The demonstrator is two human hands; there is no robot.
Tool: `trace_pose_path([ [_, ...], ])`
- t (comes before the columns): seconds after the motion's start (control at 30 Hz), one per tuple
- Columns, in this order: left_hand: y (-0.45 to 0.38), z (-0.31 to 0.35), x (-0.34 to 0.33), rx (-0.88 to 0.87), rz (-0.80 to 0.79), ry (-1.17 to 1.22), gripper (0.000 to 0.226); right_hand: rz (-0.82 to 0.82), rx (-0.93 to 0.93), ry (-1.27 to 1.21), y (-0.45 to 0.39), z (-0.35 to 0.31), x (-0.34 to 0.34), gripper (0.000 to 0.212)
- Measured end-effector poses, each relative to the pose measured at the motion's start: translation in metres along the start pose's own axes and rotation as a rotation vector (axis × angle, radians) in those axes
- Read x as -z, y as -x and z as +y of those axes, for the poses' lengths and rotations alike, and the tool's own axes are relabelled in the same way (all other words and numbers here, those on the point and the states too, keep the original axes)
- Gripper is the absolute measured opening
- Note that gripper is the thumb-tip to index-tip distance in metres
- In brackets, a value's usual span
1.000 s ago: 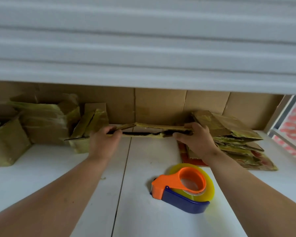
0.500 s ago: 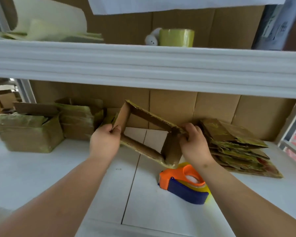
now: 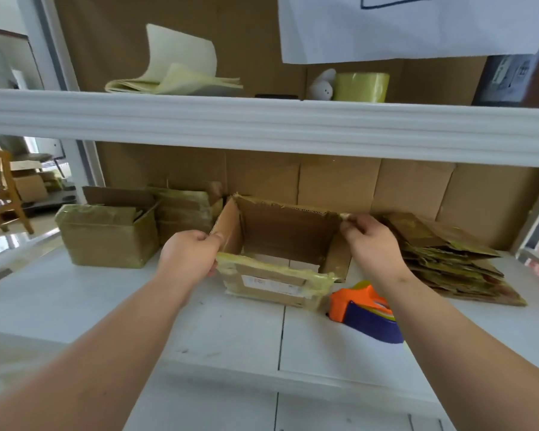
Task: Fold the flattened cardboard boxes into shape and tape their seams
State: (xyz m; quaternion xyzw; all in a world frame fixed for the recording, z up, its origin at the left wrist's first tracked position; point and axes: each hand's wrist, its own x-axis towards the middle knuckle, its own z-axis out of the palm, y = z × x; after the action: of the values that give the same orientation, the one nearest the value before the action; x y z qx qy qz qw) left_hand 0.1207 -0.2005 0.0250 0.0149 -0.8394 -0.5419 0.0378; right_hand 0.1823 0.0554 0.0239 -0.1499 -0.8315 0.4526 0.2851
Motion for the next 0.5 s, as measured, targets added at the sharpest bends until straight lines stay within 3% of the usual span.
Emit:
trace_pose_path([
  [0.23, 0.005, -0.017, 0.042, -0.035, -0.044, -0.028, 0.015, -0.04, -0.022, -0.089, 0.036, -0.027, -0.025, 0.041],
  [0.33, 0.009, -0.022, 0.048, -0.038, -0.068, -0.047, 0.024, -0.005, -0.051, -0.144, 0.043, -0.028, -0.032, 0.047],
  [0.5, 0.012, -0.018, 0.054, -0.072, -0.113, 0.006, 0.04, 0.01, -0.152, -0.269, 0.037, -0.029, -0.028, 0.036],
])
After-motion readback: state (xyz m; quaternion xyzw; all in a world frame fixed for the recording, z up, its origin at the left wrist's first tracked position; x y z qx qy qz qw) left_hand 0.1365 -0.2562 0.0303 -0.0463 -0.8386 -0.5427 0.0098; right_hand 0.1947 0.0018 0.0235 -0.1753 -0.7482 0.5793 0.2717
